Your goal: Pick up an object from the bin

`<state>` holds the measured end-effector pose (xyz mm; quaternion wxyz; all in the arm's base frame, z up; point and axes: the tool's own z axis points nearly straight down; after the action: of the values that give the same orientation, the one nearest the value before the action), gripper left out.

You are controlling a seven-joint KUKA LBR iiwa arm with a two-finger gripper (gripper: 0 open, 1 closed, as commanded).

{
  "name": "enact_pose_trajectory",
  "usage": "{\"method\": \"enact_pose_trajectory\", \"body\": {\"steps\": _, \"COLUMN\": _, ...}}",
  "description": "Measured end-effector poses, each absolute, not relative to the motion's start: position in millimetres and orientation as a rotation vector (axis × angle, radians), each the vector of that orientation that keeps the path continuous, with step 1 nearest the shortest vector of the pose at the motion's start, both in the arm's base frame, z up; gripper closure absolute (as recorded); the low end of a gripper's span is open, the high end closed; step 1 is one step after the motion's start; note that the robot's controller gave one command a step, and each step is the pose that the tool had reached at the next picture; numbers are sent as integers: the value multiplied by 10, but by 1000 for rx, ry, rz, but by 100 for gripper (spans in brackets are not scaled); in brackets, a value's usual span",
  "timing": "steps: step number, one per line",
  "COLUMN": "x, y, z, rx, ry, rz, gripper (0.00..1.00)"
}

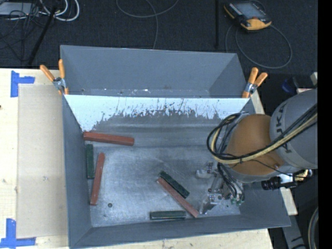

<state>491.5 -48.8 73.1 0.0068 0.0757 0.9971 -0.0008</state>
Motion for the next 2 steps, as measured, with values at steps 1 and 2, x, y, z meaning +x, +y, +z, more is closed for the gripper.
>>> {"method": "enact_pose_trajectory", "body": {"steps": 1, "x": 5164, "y": 308, "z": 757, "rx": 123, "ry": 3121, "rz": 2, "gripper": 100}}
{"method": "enact_pose_trajectory", "body": {"steps": 2, "x": 5164, "y": 308, "z": 758, "rx": 123, "ry": 3121, "rz": 1, "gripper": 100}}
